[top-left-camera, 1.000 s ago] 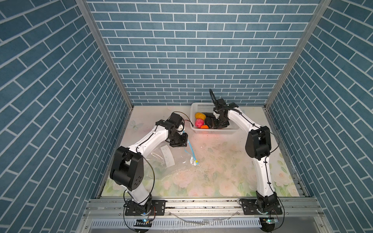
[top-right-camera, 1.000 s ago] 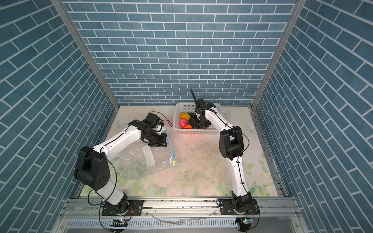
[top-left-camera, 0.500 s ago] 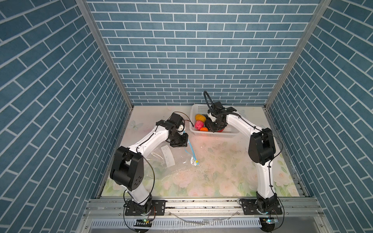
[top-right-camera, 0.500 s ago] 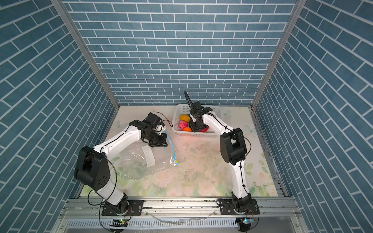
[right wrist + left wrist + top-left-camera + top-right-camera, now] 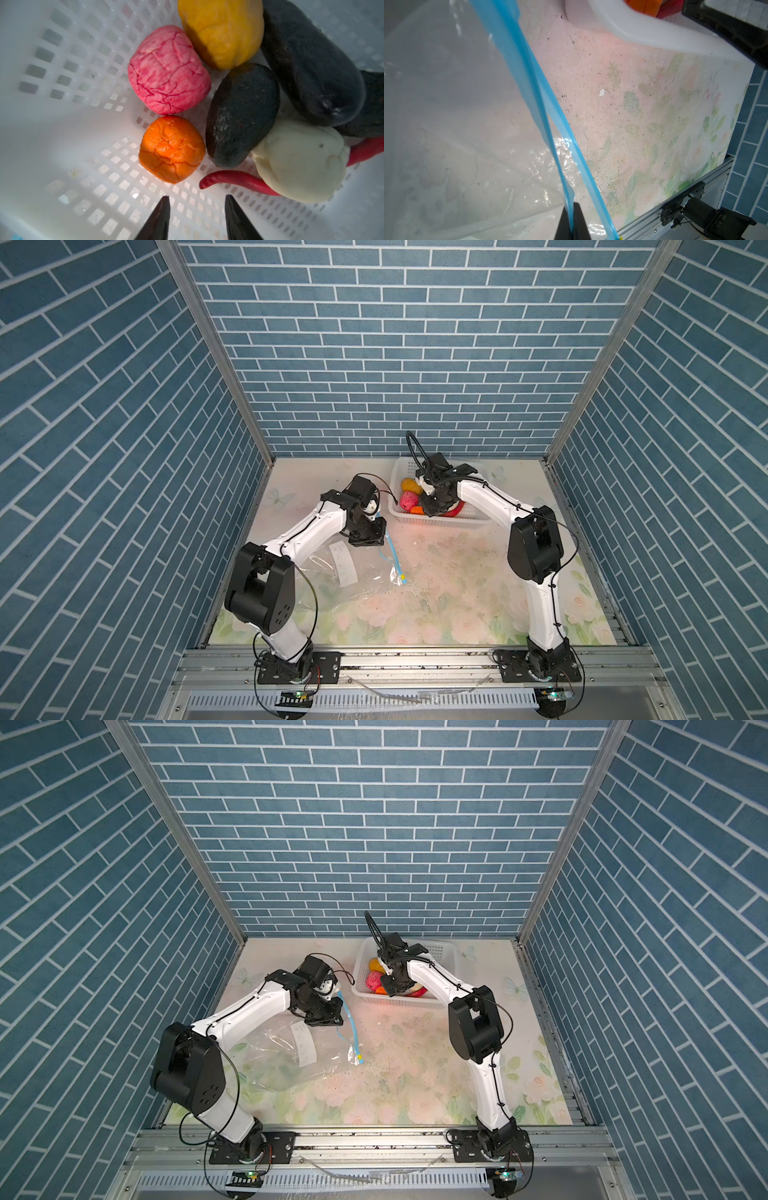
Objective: Place the food in the zip-top bag and seal the zipper
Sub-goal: 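Move the right gripper over the white basket toward the foods, then lower the right gripper and grasp the white bun in the basket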
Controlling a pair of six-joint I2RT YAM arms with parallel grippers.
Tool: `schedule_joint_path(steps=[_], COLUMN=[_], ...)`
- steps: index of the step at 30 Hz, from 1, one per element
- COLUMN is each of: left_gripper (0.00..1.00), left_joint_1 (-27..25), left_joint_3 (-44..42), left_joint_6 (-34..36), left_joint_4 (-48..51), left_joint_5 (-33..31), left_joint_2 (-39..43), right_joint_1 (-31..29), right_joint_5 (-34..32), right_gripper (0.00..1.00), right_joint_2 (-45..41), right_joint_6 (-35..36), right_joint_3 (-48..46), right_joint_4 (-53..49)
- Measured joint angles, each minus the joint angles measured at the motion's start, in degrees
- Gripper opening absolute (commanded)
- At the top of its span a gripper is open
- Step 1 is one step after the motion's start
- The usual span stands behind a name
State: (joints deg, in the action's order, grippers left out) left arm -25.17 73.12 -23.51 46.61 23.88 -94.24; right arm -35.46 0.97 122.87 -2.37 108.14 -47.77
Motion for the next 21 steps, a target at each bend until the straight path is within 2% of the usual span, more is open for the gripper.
schedule_joint_path(steps=[18,21], left_gripper=[0.0,0.0], left_joint_1=[0.0,0.0], left_joint_3=[-1.25,-1.55], left_joint_6=[-0.02,-0.04], left_joint_4=[0.0,0.07], left_joint_5=[-0.26,-0.26], left_joint_2=[0.61,1.36], right_joint_1=[-1.51,-1.62], right_joint_5=[0.92,0.76], right_gripper=[0.43,0.46], right_joint_2=[-5.75,-6.36], right_joint_6=[2.45,2.32], right_joint_3=[-11.5,-11.63], right_joint_4=[3.3,3.13])
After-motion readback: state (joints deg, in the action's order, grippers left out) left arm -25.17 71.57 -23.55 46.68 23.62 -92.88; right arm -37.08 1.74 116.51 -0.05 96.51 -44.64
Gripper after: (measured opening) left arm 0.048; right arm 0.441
